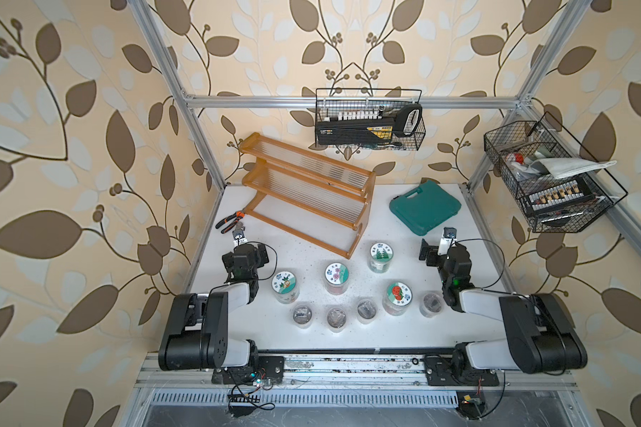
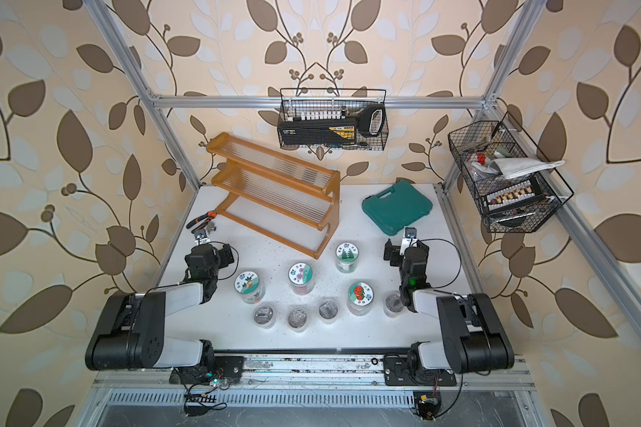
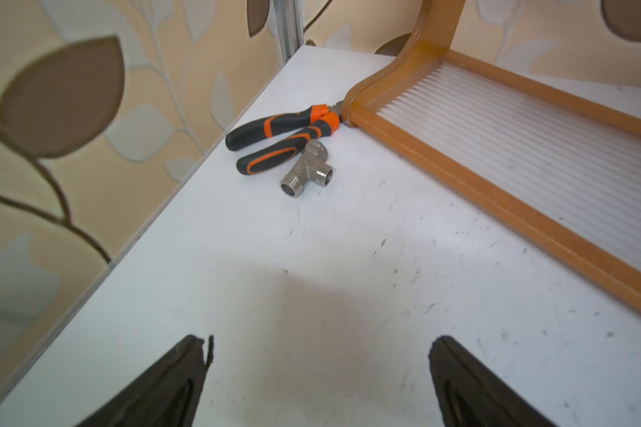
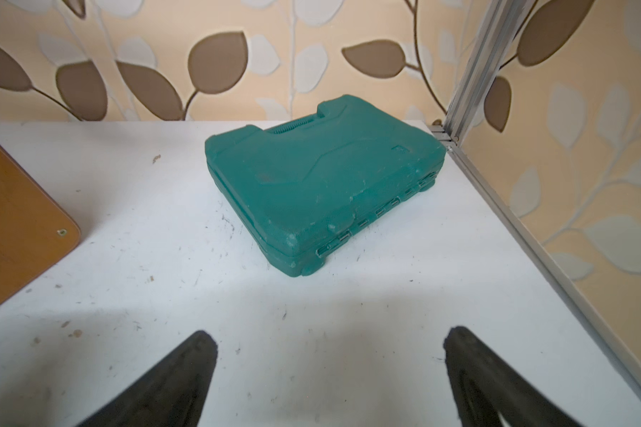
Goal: Place the seed container on the shelf
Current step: Move the shelf to the center of the board.
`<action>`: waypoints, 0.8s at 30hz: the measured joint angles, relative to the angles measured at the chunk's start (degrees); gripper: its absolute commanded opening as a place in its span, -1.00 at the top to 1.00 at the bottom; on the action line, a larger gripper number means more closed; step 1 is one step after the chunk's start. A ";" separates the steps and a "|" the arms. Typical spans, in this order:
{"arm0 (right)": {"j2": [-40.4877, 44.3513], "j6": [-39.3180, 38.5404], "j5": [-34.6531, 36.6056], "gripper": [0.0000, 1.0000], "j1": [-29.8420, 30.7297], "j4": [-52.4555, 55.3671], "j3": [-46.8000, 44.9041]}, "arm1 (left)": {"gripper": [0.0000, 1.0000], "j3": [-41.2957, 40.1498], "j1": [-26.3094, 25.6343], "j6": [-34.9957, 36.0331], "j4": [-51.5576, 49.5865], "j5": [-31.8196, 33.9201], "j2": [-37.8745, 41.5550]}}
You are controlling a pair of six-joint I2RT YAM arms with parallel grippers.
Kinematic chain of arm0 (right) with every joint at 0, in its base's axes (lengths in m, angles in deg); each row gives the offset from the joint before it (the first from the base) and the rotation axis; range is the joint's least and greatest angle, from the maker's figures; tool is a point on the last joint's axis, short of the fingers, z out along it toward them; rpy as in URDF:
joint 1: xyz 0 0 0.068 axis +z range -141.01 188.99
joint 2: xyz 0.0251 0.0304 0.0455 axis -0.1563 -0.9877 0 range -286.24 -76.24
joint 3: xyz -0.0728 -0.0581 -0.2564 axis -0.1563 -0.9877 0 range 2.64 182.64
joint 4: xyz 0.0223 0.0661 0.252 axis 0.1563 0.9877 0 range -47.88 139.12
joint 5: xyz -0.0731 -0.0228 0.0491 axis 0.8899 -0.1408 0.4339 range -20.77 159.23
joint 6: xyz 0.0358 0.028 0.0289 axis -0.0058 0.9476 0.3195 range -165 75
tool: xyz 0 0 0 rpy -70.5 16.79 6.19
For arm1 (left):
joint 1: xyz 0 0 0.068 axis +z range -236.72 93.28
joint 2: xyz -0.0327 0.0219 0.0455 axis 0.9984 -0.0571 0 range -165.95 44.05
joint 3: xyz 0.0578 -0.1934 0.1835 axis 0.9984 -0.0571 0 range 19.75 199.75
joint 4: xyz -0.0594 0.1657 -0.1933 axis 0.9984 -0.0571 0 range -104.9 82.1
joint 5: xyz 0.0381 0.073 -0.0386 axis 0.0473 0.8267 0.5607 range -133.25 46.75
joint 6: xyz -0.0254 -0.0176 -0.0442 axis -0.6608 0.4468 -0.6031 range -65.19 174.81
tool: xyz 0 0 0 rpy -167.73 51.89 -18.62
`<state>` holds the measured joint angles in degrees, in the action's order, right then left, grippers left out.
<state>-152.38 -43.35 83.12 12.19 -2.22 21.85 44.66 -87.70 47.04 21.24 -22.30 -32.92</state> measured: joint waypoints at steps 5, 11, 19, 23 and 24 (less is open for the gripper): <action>13.20 8.35 1.90 -0.98 -0.07 21.27 9.31 | -0.97 9.97 -1.75 -7.02 -17.20 2.49 11.32; 18.32 21.07 -6.40 -0.98 0.33 45.75 26.77 | -0.97 25.75 -1.70 -19.56 -42.07 0.98 17.81; 9.62 26.53 -8.92 -0.98 18.45 67.95 46.38 | -0.97 32.35 -1.75 -24.83 -61.37 -14.82 25.68; 3.67 26.69 -5.51 -0.98 28.76 72.41 55.80 | -0.97 35.17 -1.75 -25.14 -66.82 -22.56 28.20; 2.08 26.71 -4.68 -0.98 30.67 72.94 57.96 | -0.97 35.60 -1.75 -25.16 -67.82 -24.00 28.94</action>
<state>-150.30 -16.64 78.44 42.86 70.72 79.81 80.26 -89.45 21.88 -46.58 -46.30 -3.98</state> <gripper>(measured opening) 0.989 0.985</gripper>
